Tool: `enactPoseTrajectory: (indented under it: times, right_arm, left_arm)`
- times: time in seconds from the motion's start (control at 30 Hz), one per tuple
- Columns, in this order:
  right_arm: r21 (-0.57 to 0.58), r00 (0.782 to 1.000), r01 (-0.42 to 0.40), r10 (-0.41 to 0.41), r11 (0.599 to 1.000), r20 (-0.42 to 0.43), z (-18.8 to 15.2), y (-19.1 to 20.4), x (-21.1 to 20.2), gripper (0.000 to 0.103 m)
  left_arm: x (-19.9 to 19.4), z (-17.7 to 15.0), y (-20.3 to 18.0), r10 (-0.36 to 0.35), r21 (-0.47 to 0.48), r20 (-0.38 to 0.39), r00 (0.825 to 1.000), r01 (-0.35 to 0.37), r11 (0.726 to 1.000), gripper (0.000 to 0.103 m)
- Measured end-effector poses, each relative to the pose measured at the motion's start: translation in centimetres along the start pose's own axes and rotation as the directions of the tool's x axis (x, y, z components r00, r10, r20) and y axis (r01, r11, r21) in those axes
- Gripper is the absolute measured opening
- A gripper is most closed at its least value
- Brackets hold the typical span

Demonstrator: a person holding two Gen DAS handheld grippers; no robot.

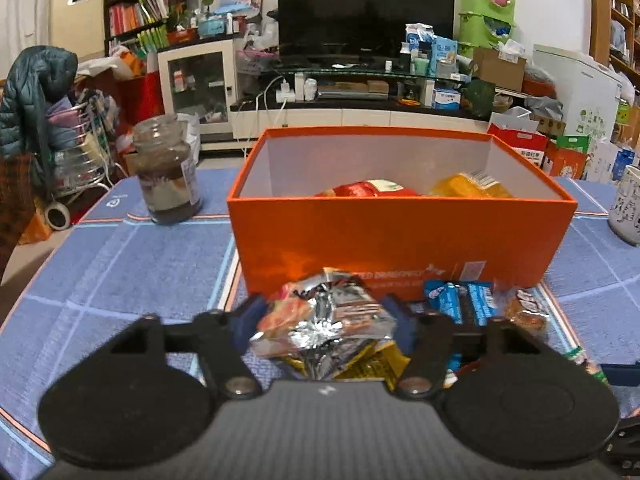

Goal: Organize snacks
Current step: 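Grasp the silver snack bag with the left tool while the right grasps the green-labelled bun, then carry both snacks over the orange box and open both tools to drop them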

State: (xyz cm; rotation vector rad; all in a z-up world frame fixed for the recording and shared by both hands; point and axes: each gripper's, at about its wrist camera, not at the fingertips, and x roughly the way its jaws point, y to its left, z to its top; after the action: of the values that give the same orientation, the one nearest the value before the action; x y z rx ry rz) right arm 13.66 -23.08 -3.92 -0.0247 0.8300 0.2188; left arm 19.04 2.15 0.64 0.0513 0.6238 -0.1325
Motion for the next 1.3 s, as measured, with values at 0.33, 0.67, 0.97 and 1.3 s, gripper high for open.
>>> enactPoseTrajectory:
  times: [0.33, 0.67, 0.97, 1.3]
  right_arm:
    - [0.014, 1.0, 0.003, -0.003, 1.0, -0.01, 0.1, 0.0, 0.0, 0.044]
    - [-0.023, 0.999, 0.017, -0.018, 1.0, -0.028, 0.3, 0.4, -0.2, 0.036]
    - [-0.071, 0.991, 0.124, -0.12, 0.99, 0.058, 0.5, 0.6, -2.4, 0.036]
    - [-0.057, 0.956, 0.194, -0.176, 0.979, 0.234, 1.9, 1.2, -6.3, 0.036]
  left_arm:
    - [-2.9, 0.3, 1.9, -0.033, -0.035, 0.025, 0.999, 0.034, 0.999, 0.057]
    - [-5.6, 0.0, 2.7, -0.016, 0.011, 0.057, 0.998, 0.015, 1.0, 0.057]
    - [-6.7, 0.1, 2.7, 0.017, 0.011, 0.084, 0.996, -0.018, 1.0, 0.057]
    - [-6.6, 0.2, 2.3, 0.103, -0.004, 0.043, 0.994, -0.102, 0.995, 0.057]
